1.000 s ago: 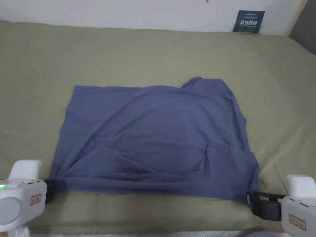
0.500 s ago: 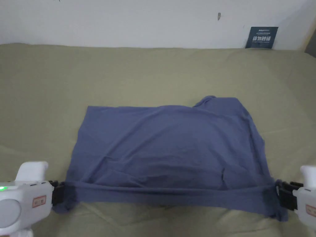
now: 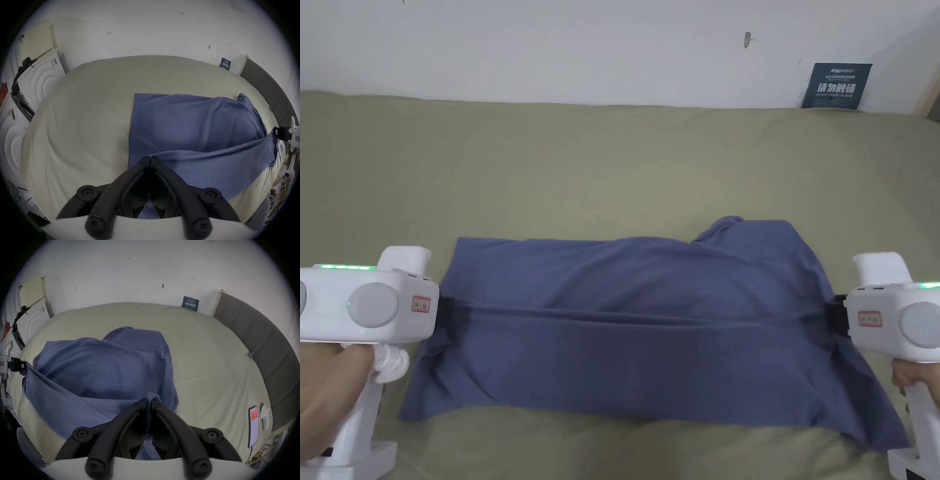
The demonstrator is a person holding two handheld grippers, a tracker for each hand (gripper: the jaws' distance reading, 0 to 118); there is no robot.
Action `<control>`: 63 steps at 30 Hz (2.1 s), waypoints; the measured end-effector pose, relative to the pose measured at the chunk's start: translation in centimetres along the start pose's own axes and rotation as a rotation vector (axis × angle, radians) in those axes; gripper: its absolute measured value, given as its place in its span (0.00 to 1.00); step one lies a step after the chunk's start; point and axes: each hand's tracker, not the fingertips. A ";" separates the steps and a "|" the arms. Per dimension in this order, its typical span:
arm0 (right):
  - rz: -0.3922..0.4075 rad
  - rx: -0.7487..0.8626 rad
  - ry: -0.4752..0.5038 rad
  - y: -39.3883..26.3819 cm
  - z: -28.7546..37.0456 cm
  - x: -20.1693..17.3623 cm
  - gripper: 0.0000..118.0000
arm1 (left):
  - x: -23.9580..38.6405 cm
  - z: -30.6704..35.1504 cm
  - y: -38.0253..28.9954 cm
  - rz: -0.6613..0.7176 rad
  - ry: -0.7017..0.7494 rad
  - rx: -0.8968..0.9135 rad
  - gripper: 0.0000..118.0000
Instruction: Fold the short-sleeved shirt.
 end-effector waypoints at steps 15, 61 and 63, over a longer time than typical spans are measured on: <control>-0.112 0.072 0.005 -4.8 5.2 0.9 0.68 | -2.2 3.5 -5.7 0.052 0.078 0.077 0.29; -0.094 -0.027 0.068 -13.8 10.5 0.3 0.11 | -1.5 7.8 -12.4 0.055 0.006 -0.005 0.02; -0.098 -0.033 0.076 -15.2 11.7 0.3 0.11 | -1.8 8.8 -13.9 0.062 -0.011 -0.022 0.02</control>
